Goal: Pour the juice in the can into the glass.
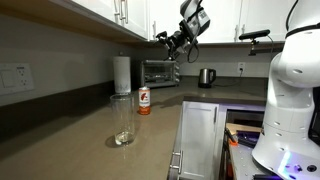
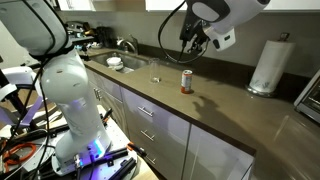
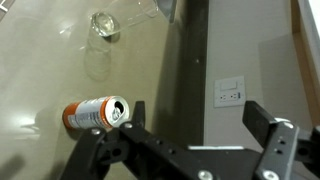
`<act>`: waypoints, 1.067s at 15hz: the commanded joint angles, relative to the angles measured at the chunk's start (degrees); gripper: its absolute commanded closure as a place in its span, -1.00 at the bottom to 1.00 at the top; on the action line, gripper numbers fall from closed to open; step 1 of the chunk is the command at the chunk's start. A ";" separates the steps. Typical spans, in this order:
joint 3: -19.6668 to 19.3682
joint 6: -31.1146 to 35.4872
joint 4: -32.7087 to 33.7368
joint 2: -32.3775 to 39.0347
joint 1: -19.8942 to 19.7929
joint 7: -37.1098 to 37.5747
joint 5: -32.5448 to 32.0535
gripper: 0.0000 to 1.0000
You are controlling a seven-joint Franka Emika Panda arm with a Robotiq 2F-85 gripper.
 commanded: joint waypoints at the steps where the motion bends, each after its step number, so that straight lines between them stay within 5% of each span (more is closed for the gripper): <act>1: 1.64 -9.92 7.13 10.02 -3.40 -0.60 6.03 -1.00; 9: 5.58 -22.12 16.57 24.69 -8.90 5.15 11.22 -1.00; 16: 7.75 -22.70 20.85 31.86 -9.71 11.77 10.84 -1.00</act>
